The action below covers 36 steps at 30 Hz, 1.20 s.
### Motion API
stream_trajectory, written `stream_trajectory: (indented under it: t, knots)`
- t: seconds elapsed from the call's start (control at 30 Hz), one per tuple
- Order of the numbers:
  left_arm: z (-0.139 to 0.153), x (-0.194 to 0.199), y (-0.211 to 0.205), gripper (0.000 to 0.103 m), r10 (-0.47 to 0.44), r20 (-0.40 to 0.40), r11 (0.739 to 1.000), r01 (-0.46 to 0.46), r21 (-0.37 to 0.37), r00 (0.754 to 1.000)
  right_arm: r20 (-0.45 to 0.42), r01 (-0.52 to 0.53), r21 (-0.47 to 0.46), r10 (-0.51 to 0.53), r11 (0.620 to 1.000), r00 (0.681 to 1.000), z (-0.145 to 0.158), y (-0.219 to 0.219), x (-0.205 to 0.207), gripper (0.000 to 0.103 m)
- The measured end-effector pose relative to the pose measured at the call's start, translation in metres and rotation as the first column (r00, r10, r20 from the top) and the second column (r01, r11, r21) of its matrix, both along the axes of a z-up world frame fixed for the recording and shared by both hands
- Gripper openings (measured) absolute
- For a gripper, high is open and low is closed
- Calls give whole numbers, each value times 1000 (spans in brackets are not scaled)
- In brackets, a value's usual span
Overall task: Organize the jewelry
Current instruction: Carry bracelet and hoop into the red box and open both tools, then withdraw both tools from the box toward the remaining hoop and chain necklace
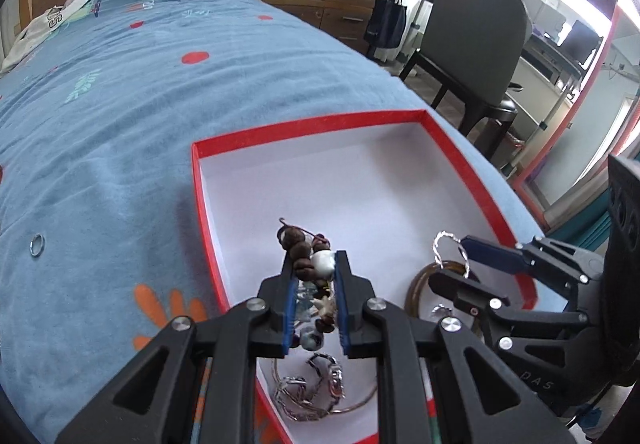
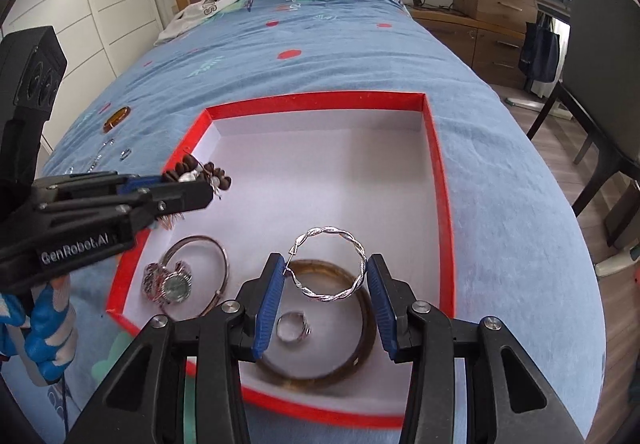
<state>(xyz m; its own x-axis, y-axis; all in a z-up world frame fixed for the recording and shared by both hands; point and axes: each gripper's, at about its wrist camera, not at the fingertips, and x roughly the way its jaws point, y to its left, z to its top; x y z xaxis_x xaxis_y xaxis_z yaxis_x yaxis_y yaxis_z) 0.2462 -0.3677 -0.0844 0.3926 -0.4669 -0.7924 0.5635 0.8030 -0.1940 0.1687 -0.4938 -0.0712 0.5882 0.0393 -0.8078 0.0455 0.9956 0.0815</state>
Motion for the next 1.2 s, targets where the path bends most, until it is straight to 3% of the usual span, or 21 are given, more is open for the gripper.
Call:
stream_trajectory:
  t: [0.47, 0.6, 0.97, 1.2]
  knots:
    - [-16, 8, -5, 17, 9, -41, 1000, -8, 31, 999, -74, -41, -93, 34, 995, 997, -6, 10, 24, 44]
    - [-11, 9, -1, 30, 7, -74, 1000, -7, -2, 997, -78, -28, -71, 22, 997, 997, -3, 10, 21, 51]
    - [50, -14, 39, 37, 35, -6, 998, -36, -53, 999, -13, 12, -76, -12, 997, 1000, 46, 18, -20, 54]
    - [94, -47, 116, 37, 105, 63, 993, -100, -64, 992, 68, 9, -74, -4, 997, 998, 95, 44, -58, 57]
